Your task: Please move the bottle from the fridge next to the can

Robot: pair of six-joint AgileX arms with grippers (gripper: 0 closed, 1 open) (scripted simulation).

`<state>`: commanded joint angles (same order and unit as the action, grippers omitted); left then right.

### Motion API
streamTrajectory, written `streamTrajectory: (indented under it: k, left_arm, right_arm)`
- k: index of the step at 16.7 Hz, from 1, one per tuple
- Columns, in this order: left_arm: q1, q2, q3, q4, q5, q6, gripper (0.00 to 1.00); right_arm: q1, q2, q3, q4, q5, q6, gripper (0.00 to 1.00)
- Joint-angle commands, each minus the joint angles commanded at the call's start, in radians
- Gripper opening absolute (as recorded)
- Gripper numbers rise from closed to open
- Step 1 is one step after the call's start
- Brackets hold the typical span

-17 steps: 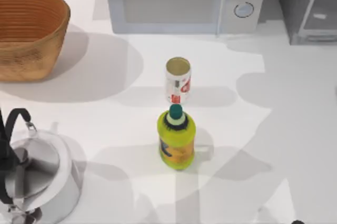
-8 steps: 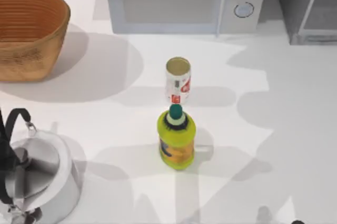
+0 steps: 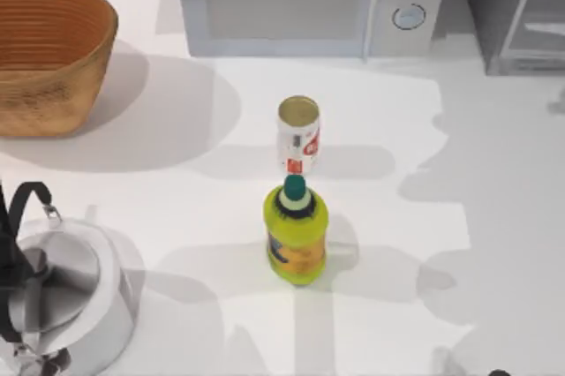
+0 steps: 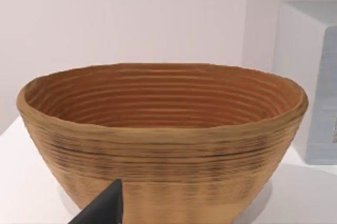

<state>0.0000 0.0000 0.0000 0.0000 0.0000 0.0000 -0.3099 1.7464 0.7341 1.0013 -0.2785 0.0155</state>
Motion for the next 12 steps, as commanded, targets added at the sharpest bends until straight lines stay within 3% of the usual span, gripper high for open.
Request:
streamTrajectory:
  k: [7, 12]
  left_arm:
    - [0.000, 0.000, 0.000, 0.000, 0.000, 0.000, 1.00]
    - [0.000, 0.000, 0.000, 0.000, 0.000, 0.000, 1.00]
  right_arm:
    - [0.015, -0.006, -0.017, 0.015, 0.010, 0.001, 0.00]
    - [0.219, 0.086, -0.024, 0.111, 0.218, -0.002, 0.00]
